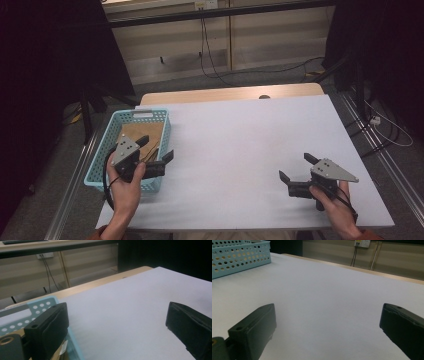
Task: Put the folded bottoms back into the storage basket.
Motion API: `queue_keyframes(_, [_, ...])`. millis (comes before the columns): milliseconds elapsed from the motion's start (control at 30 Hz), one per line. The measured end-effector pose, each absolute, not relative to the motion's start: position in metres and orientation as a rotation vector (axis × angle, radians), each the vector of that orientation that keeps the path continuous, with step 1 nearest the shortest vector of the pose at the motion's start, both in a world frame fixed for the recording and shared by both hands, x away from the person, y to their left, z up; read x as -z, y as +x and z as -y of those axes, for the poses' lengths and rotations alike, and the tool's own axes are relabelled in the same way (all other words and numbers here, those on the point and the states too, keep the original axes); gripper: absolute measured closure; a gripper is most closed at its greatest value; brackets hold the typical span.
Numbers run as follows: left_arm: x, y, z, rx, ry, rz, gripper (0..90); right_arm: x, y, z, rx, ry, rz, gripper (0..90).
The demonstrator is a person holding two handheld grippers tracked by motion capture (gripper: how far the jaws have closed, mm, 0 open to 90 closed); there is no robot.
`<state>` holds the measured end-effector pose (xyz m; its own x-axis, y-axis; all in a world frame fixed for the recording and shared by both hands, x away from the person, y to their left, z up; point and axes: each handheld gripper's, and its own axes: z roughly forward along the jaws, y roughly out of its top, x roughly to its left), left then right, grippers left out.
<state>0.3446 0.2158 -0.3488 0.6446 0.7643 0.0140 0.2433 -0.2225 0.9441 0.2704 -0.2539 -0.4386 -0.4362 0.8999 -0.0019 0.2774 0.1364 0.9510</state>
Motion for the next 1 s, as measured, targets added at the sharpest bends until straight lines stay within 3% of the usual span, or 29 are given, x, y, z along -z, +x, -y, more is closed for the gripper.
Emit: queue_keyframes(1000, [0.393,0.337,-0.164,-0.454,1.855,-0.726,4.5,0.438,0.264,0.258,-1.302,1.143,-1.787,0.6])
